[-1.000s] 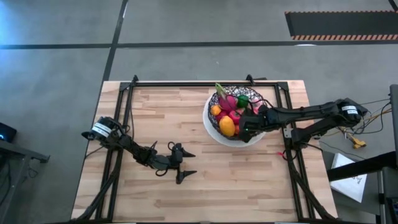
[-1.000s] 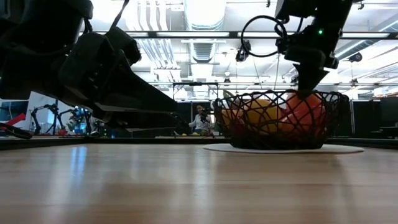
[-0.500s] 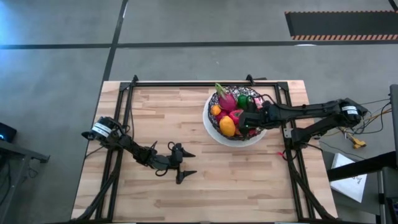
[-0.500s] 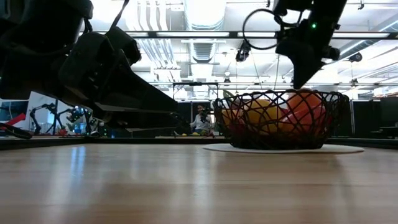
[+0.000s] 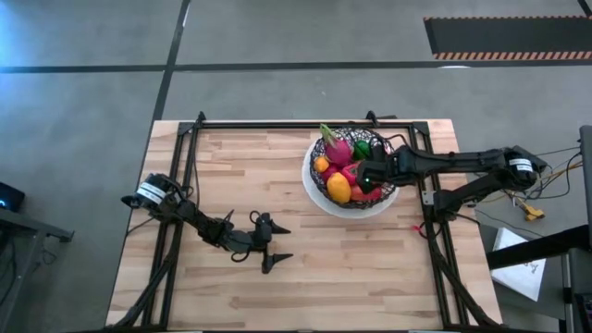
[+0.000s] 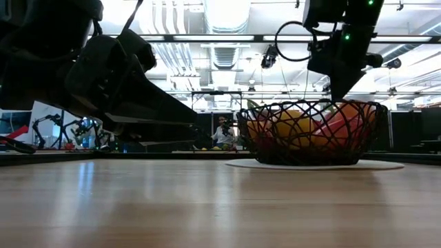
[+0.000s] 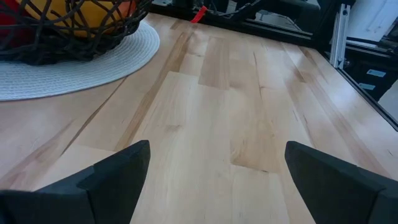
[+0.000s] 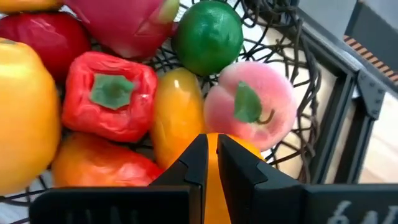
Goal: Build produce basket
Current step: Put the orange into the black basket, then return to Home Position
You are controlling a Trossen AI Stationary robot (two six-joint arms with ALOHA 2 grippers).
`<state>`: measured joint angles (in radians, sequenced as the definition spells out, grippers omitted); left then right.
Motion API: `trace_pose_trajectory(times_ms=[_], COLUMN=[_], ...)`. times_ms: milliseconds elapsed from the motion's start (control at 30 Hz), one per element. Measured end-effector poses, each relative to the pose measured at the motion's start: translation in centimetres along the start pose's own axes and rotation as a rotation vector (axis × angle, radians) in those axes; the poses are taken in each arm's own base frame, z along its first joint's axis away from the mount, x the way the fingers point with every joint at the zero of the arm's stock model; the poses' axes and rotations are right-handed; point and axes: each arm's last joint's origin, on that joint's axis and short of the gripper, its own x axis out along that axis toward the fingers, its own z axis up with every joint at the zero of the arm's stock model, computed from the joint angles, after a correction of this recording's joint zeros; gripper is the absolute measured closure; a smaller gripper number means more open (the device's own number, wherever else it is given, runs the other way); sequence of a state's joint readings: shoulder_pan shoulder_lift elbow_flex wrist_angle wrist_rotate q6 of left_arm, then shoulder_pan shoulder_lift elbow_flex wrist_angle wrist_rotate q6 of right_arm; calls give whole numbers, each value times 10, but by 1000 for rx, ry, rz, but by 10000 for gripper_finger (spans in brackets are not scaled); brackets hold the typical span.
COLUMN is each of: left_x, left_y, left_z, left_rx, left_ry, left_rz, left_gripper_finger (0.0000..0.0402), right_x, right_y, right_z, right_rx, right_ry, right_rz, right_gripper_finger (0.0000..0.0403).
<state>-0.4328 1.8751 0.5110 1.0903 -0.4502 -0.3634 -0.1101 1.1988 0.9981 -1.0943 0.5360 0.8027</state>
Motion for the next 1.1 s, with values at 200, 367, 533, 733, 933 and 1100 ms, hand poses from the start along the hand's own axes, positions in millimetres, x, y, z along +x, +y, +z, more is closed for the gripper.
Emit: trace_pose_trajectory(times_ms=[200,367,533,733,933,1100], left_x=[-1,-6,-25,-61,-86,-94], left_y=[-1,-6,-26,-47,-46,-39], left_z=[0,2,14,44,76,90], left_rx=[0,12,120,184,144,134], left_ry=[1,-28,-111,-159,-192,-210], left_rz=[-5,29,102,146,120,135], left_gripper_finger=[44,44,45,45,45,45], right_x=[-14,-37,-60,-77,-74,-52], right_y=[3,27,69,116,138,123], right_z=[2,-15,-54,-118,-148,-119], right_rx=[-45,-80,-157,-331,-542,-600], right_ry=[-122,-312,-447,-585,-481,-460], right_rz=[-11,92,315,551,835,991], right_gripper_finger=[375,375,375,375,375,391])
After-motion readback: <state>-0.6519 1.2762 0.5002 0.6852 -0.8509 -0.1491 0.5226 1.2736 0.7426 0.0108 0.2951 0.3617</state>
